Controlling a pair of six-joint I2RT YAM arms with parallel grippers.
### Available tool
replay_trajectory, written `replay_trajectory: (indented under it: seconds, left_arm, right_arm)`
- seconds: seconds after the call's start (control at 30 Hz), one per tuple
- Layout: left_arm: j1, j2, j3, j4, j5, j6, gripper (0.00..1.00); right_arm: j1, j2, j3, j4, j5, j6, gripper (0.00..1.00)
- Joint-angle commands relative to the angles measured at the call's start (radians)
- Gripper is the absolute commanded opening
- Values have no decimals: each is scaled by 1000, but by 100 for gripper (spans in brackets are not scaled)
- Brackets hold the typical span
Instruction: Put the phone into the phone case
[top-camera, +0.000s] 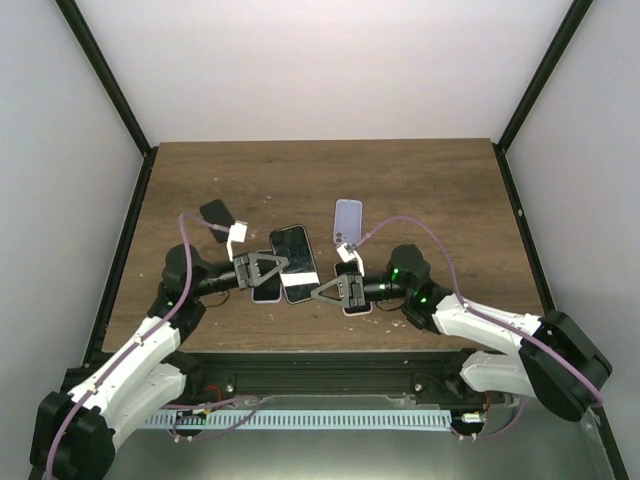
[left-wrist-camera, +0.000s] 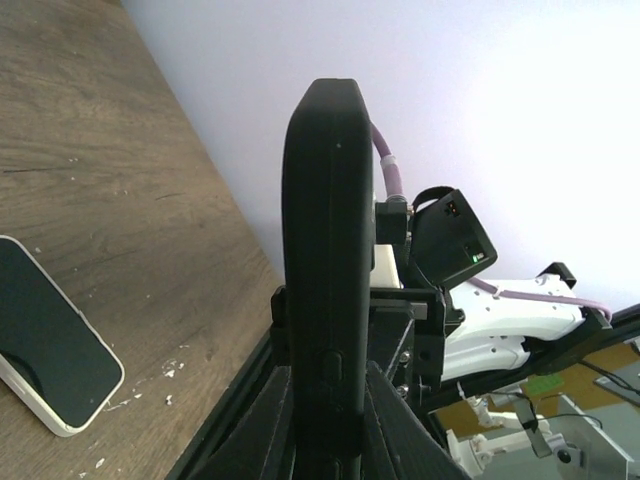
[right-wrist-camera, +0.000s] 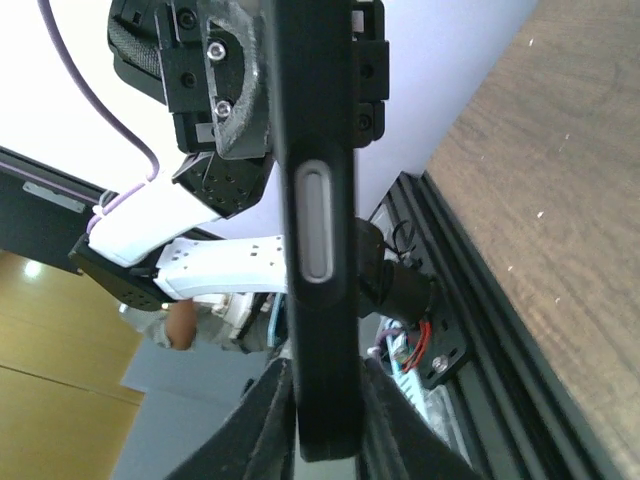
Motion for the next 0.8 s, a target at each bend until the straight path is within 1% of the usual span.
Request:
replay_trajectory:
  seconds: [0.0, 0.03, 0.1, 0.13, 0.27, 0.37, 0.4, 0.47, 0.6, 0.67, 0.77]
  left_arm:
    - [-1, 4, 12, 84, 14, -29, 0]
    - [-1, 6, 10, 90, 19, -32, 0]
    - [-1, 6, 9, 96, 29, -36, 0]
    - [0, 5, 10, 97, 32, -36, 0]
    - [-1, 2, 12, 99, 42, -43, 0]
    - [-2, 3, 17, 95, 47, -50, 0]
    - [-1, 3, 20, 92, 47, -52, 3]
    - [-1, 2, 26, 69, 42, -57, 13]
    - [-1, -5, 27, 9, 26, -56, 37]
    - [-1, -8, 15, 0, 23, -58, 44]
    - [-1, -11, -16, 1, 23, -72, 46]
  right_arm:
    - [2, -14, 5, 33, 27, 10, 25]
    - [2, -16, 7, 34, 35, 13, 27]
    - [2, -19, 13, 33, 45, 15, 27]
    - [2, -17, 16, 32, 47, 15, 24]
    - [2, 0, 22, 63, 51, 32, 8]
    - [2, 6, 17, 87, 66, 51, 3]
    - [2, 4, 14, 95, 74, 57, 2]
    - [2, 2, 6, 108, 100, 74, 1]
    - [2, -10, -4, 128, 168, 103, 1]
    - [2, -13, 5, 123, 198, 106, 1]
    - [2, -14, 31, 77, 256, 92, 1]
